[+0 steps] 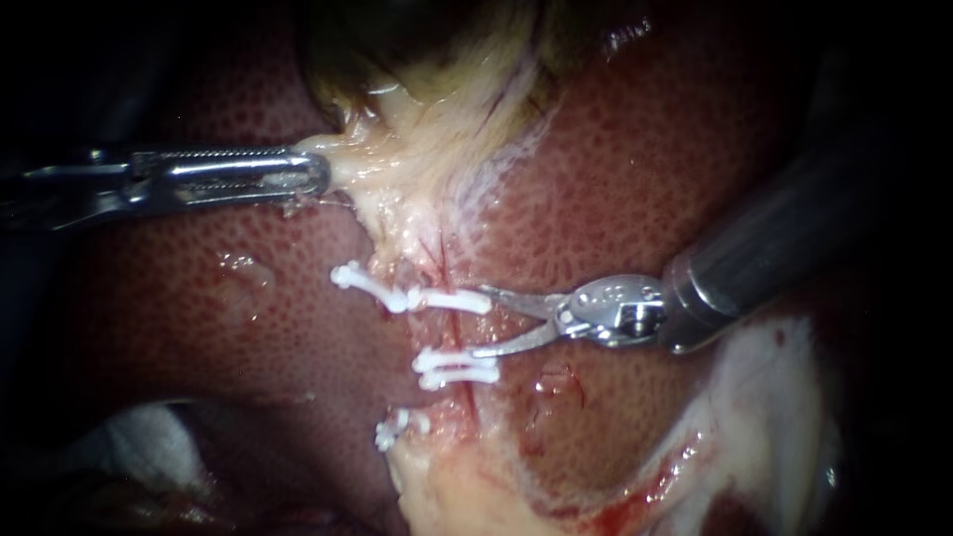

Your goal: Go to the cutting position right tube

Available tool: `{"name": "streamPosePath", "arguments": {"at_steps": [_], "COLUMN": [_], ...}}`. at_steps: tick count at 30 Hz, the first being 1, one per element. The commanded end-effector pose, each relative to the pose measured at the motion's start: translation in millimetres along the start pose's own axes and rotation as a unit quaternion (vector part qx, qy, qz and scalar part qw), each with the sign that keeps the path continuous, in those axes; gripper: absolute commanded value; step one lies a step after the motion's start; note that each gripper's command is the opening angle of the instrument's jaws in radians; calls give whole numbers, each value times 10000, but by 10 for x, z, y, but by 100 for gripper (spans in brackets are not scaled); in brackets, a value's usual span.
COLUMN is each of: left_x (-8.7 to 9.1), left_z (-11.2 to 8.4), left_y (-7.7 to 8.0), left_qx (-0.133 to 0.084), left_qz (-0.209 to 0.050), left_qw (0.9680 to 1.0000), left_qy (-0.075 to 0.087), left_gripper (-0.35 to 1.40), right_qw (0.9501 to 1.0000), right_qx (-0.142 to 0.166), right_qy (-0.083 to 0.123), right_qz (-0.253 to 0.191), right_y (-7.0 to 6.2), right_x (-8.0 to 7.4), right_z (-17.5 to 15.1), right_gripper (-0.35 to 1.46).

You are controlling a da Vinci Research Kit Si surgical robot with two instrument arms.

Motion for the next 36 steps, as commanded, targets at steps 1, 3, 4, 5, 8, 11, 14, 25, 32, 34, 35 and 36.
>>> {"name": "streamPosePath", "arguments": {"at_steps": [1,3,4,5,8,11,14,25,32,34,35,36], "left_x": [0,0,0,0,0,0,0,1,1,1,1,1], "left_z": [0,0,0,0,0,0,0,1,2,2,2,3], "left_y": [1,1,1,1,1,1,1,1,0,0,-1,-1], "left_qx": [1,4,4,4,4,4,3,4,5,5,5,5], "left_qz": [0,0,0,0,0,0,0,0,-1,-1,-1,-1], "left_qw": [10000,10000,10000,10000,10000,10000,10000,10000,10000,10000,10000,10000], "left_qy": [1,1,1,2,1,2,1,2,2,2,2,2], "left_gripper": [-35,-35,-35,-35,-35,-35,-35,-35,-35,-35,-35,-35], "right_qw": [10000,9999,9998,9997,9991,9984,9973,9930,9899,9894,9894,9894], "right_qx": [44,132,167,217,362,496,654,1110,1333,1351,1351,1352], "right_qy": [0,4,19,19,46,68,88,157,221,229,244,244], "right_qz": [23,67,103,112,208,273,307,367,433,475,477,476], "right_y": [0,-2,-2,-3,-7,-10,-13,-13,-15,-14,-14,-13], "right_x": [0,-1,-1,-2,-3,-1,2,13,17,18,18,19], "right_z": [3,11,15,18,25,28,29,45,49,52,53,54], "right_gripper": [143,143,143,143,143,143,140,130,126,125,125,125]}}
